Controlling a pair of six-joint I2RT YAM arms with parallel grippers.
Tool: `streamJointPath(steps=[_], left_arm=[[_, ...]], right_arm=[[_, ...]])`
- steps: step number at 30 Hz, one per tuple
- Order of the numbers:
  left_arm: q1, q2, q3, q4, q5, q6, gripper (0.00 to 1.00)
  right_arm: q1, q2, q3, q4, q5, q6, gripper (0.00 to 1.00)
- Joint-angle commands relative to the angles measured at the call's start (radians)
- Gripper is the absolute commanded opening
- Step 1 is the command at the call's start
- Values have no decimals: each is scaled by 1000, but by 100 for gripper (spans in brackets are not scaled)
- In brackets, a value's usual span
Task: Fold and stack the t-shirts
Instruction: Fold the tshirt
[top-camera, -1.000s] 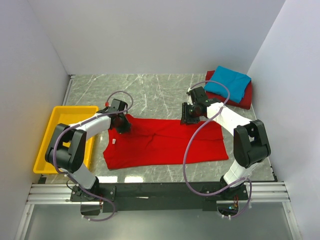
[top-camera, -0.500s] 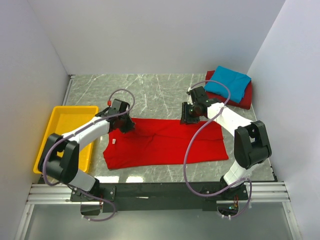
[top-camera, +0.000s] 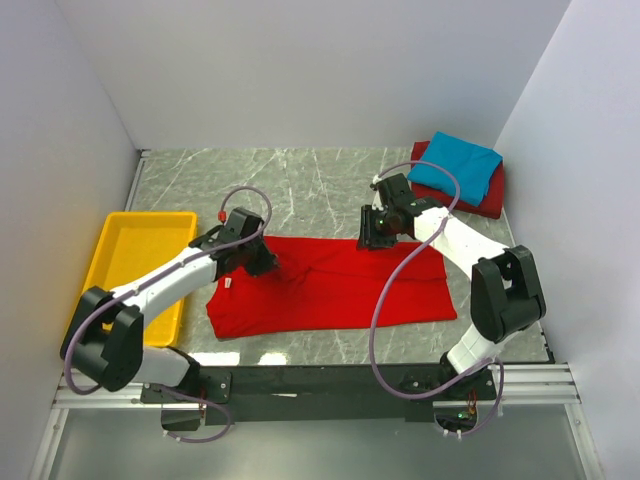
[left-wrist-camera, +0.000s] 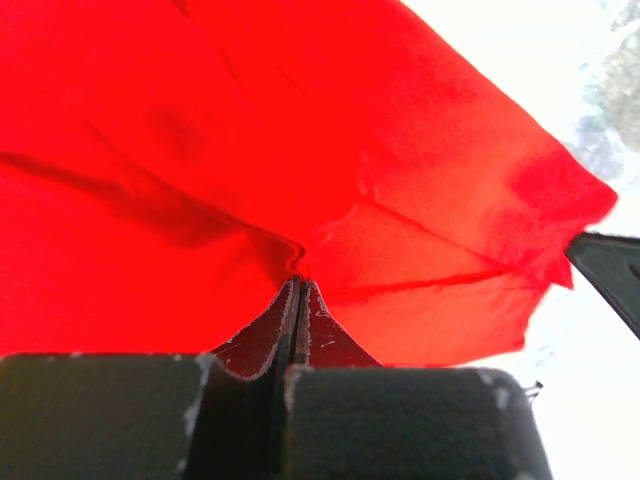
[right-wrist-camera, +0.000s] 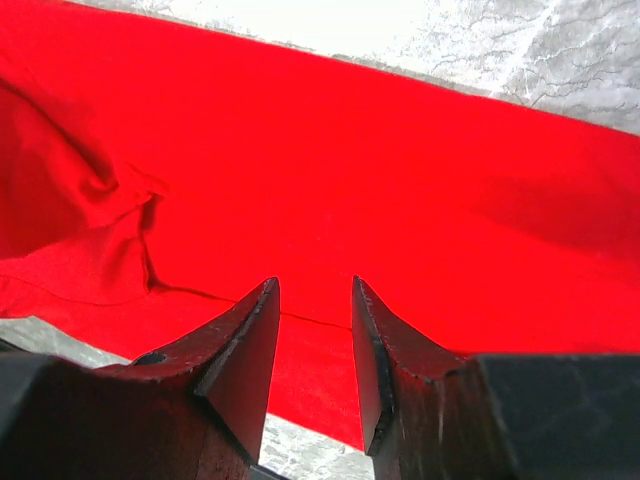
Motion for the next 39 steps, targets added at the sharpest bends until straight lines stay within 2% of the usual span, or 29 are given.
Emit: streamJointPath(steps=[1,9,17,21,27,29,30,32,33,36,39], left_arm=[[-25,-66,-17,-11,7,-58,0],[-100,-155,-75,-17,2,-135,0],[-226,-223,-95,-60,-27,-204,0],[-264,-251,-82,-103,-27,-208,0],[-289,-234,-97,-43,28,-189,4],[-297,-212,-79,-56,28,-176,19],[-300,-203,-72,-60,24,-173,41],[-301,-200,-56,-68,13,-161,56],[-301,-203,-48,-77,4,-161,67],[-301,-240,-11,-144,-36,-156,77],[-300,-336,-5,-213,-157,-165,78]], right_arm=[[9,-58,-3,-8,-1,1,42],[15,-110,-54,-16,0,10,42],[21,-174,-111,-30,35,24,42],[32,-179,-112,-45,48,33,42],[58,-178,-124,-54,51,28,42],[69,-171,-123,-62,57,30,42],[74,-173,-126,-62,57,28,42],[83,-174,-129,-59,49,33,42],[92,-174,-127,-59,45,35,42],[121,-170,-124,-64,23,36,42],[156,-165,-124,-58,-18,39,42]])
